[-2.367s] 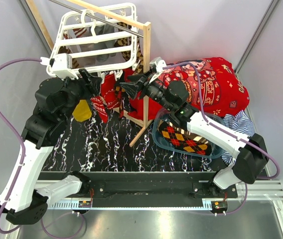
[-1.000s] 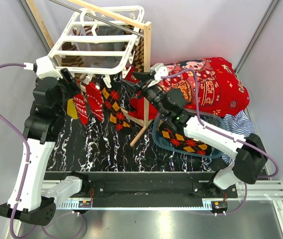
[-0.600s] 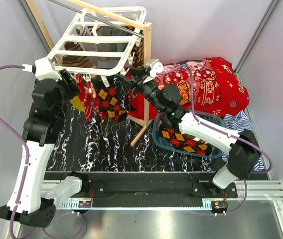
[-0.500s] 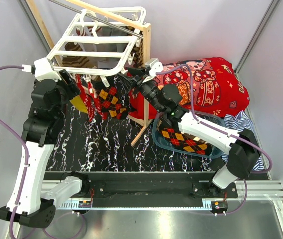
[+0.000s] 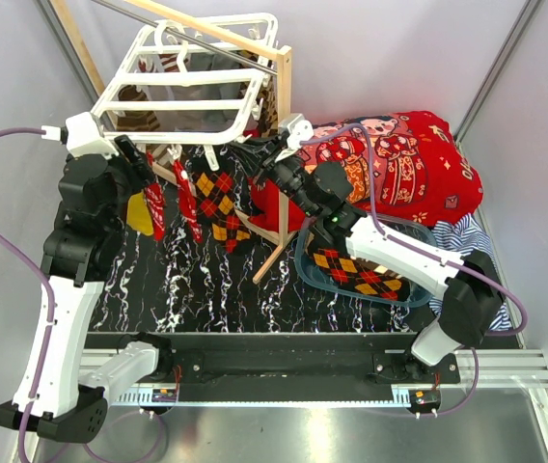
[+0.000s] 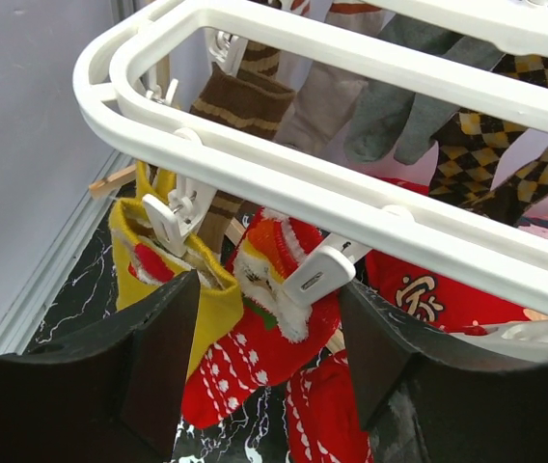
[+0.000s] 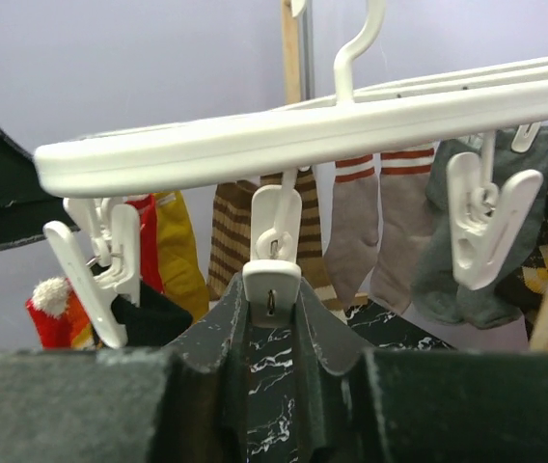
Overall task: Clip the socks to the hanger
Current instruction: Rotate the hanger at the clothesline.
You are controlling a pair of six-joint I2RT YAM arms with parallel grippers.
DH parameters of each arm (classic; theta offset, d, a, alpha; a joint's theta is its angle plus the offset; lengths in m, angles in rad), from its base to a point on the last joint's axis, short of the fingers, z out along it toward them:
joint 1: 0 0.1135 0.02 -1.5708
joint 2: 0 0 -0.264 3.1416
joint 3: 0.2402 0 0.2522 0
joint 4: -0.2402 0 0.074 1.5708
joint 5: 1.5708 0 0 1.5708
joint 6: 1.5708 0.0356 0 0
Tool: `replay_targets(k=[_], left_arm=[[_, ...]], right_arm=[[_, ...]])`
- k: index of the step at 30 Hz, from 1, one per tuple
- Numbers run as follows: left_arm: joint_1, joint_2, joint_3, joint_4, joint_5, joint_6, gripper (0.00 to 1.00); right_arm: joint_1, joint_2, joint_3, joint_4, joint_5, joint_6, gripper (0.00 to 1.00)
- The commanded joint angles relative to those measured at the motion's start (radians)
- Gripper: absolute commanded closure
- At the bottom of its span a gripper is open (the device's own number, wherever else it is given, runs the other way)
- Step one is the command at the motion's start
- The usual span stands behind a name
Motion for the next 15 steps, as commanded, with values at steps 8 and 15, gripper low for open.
replay_targets(k=[8, 15], left_arm=[[0.006, 0.086, 0.095, 0.061, 0.023, 0.003, 0.37], [0.036, 0.195, 0.225, 0.07, 0.049, -0.006, 0.36]], right_arm=[[0.075, -0.088, 0.028, -0.171, -0.091, -0.114, 1.0], [0.127, -0.059, 0.114, -0.32, -0.148, -0.184, 1.0]])
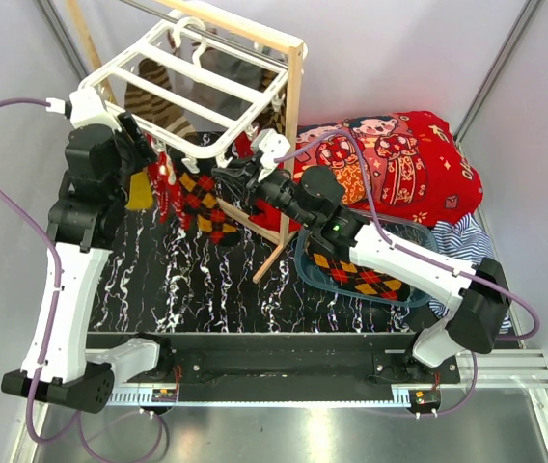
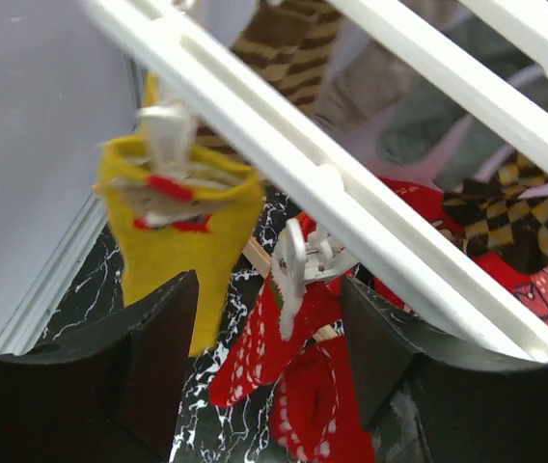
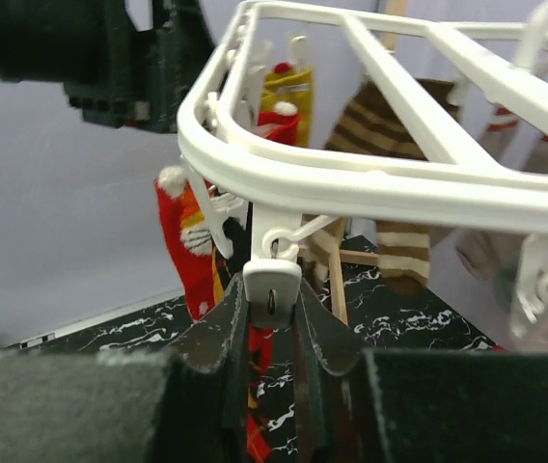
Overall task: Clip the socks to the hanger
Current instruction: Rotate the hanger at the clothesline.
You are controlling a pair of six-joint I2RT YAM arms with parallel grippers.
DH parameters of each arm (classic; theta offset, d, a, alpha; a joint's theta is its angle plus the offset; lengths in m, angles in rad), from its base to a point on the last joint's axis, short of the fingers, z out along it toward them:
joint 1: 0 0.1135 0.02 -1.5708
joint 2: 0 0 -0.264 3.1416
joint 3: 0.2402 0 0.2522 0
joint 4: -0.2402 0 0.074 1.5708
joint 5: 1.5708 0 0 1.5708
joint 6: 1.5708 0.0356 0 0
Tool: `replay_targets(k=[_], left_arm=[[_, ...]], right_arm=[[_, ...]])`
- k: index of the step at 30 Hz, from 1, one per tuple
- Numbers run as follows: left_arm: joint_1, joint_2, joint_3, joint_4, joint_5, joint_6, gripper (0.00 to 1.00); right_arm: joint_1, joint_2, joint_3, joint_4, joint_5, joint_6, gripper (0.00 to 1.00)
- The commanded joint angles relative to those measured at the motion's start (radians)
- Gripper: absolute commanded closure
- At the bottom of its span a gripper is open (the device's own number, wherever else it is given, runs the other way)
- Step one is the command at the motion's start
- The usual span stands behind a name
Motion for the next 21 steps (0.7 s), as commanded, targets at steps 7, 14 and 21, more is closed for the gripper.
replay_targets(k=[7, 14, 21], left_arm=[[0.043, 0.1, 0.208, 0.054, 0.128, -0.02, 0.3], [0.043, -0.006, 0.175, -0.005, 0.257, -0.017, 0.22], [0.02, -0.12, 0.121, -0.108, 0.282, -0.002, 0.13]], right_arm=[[0.052, 0.06, 0.22, -0.234, -0.165, -0.111, 1.0], [0.054, 0.133, 0.351, -0.378, -0.202, -0.189, 1.0], [0.055, 0.194, 0.451, -0.464, -0.224, -0.226, 1.0]])
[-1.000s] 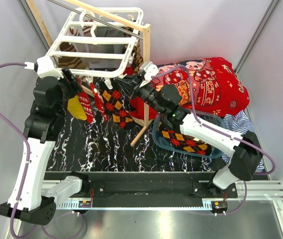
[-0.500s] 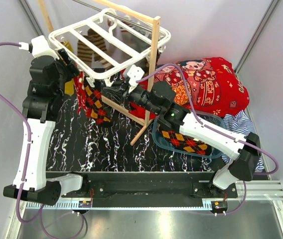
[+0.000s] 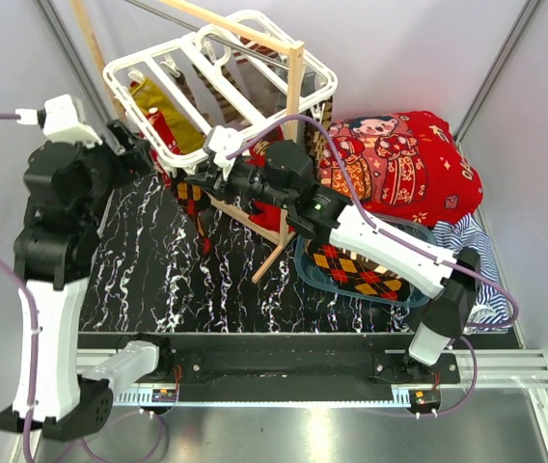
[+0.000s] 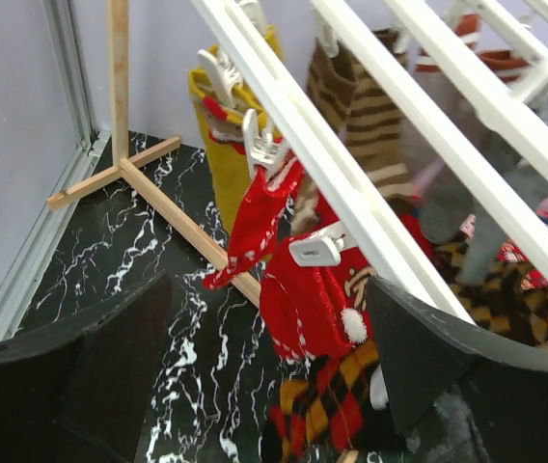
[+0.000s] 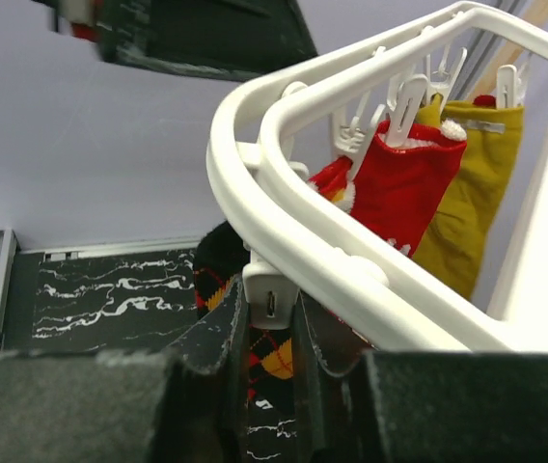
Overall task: Clip the socks to the hanger
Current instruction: Rotate the hanger at the clothesline.
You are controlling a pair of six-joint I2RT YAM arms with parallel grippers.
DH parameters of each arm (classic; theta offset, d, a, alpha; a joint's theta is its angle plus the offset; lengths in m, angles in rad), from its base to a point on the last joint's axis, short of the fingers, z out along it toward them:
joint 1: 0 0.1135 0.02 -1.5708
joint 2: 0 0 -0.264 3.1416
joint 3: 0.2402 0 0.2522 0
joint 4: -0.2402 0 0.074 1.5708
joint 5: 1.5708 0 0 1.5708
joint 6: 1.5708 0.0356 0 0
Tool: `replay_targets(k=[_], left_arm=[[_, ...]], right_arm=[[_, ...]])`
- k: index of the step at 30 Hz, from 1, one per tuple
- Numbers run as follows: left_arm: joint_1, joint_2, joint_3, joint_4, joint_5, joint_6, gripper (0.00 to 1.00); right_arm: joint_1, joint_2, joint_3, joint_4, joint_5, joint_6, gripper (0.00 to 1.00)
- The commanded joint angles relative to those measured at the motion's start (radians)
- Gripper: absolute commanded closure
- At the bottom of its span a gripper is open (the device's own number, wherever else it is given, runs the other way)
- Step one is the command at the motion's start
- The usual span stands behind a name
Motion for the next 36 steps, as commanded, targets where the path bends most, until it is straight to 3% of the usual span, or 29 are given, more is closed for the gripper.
replay_targets(k=[1, 6, 9, 17, 29, 36], left_arm=[[-0.037, -0.069, 0.003, -0.012, 0.088, 0.004, 0.12], [-0.067, -0.135, 0.015, -0.062, 0.146, 0.007, 0.1], [-0.08, -0.173, -0.001, -0.062, 0.257, -0.014, 0.09], [-0.087, -0.227, -0.158, -0.005, 0.498, -0.129, 0.09], [-0.087, -0.198, -0.162, 0.081, 0.375, -0.146, 0.08], [-0.087, -0.192, -0.181, 0.144, 0.285, -0.153, 0.19]], right_arm=[[0.015, 0.049, 0.112, -0.088, -0.059, -0.051, 1.0], [0.014, 0.092, 0.192, -0.188, -0.091, -0.092, 1.0], [0.015, 0.108, 0.229, -0.212, -0.093, -0.106, 1.0], [0.015, 0.145, 0.306, -0.262, -0.114, -0.063, 1.0], [0.015, 0.144, 0.301, -0.305, -0.142, 0.044, 1.0], [0.017, 0.141, 0.283, -0.303, -0.14, 0.072, 1.0]])
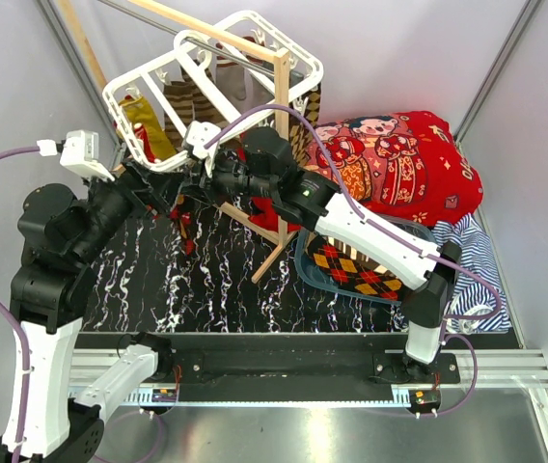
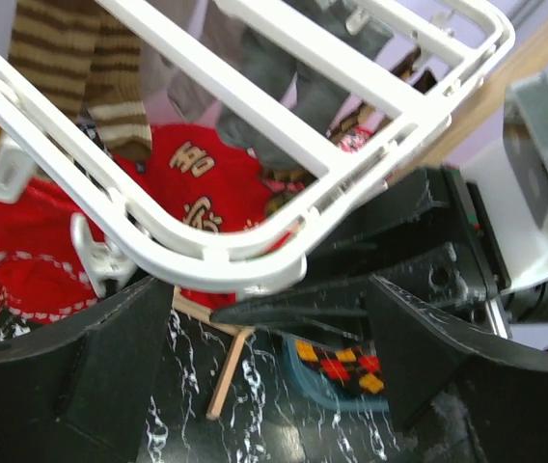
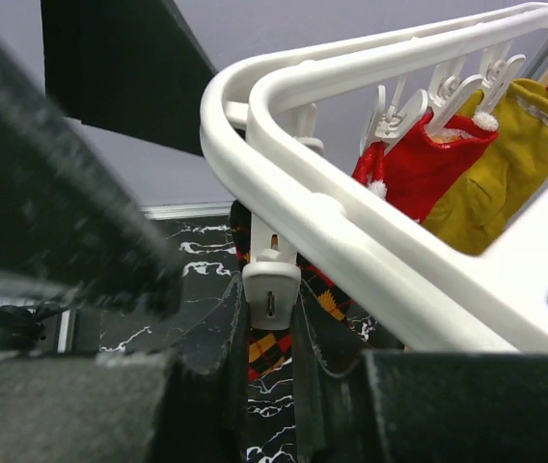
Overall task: Clip the socks to the hanger
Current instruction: Rotate the hanger at the clothesline.
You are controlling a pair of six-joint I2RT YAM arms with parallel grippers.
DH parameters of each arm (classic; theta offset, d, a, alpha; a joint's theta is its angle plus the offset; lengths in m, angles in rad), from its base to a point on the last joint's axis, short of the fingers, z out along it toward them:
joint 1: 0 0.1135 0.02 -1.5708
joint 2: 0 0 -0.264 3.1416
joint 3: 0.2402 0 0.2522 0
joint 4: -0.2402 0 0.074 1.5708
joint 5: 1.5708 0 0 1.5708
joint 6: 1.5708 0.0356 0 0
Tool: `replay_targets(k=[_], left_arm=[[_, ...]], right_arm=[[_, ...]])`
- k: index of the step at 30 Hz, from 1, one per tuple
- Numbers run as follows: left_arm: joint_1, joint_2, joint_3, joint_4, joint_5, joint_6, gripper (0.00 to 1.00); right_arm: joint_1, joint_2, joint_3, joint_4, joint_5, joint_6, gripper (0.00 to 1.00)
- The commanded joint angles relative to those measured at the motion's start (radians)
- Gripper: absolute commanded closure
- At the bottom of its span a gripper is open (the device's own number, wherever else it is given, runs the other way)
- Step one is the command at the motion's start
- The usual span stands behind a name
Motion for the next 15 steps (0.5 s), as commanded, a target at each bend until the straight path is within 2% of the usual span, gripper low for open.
replay_targets(k=[1, 8, 15], left_arm=[[-0.003, 0.017, -0.017, 0.116, -0.071, -0.012, 0.22], [-0.003, 0.032, -0.053, 0.184, -0.035, -0.012, 0.3], [-0.02, 0.041, -0.074, 0.218, -0.009, 0.06, 0.31]], right_arm=[[0.009, -0.004, 0.004, 0.0, -0.026, 0.035, 1.0], [0.015, -0.003, -0.002, 0.0, -0.009, 0.04, 1.0], [0.018, -0.004, -0.002, 0.0, 0.006, 0.051, 1.0]])
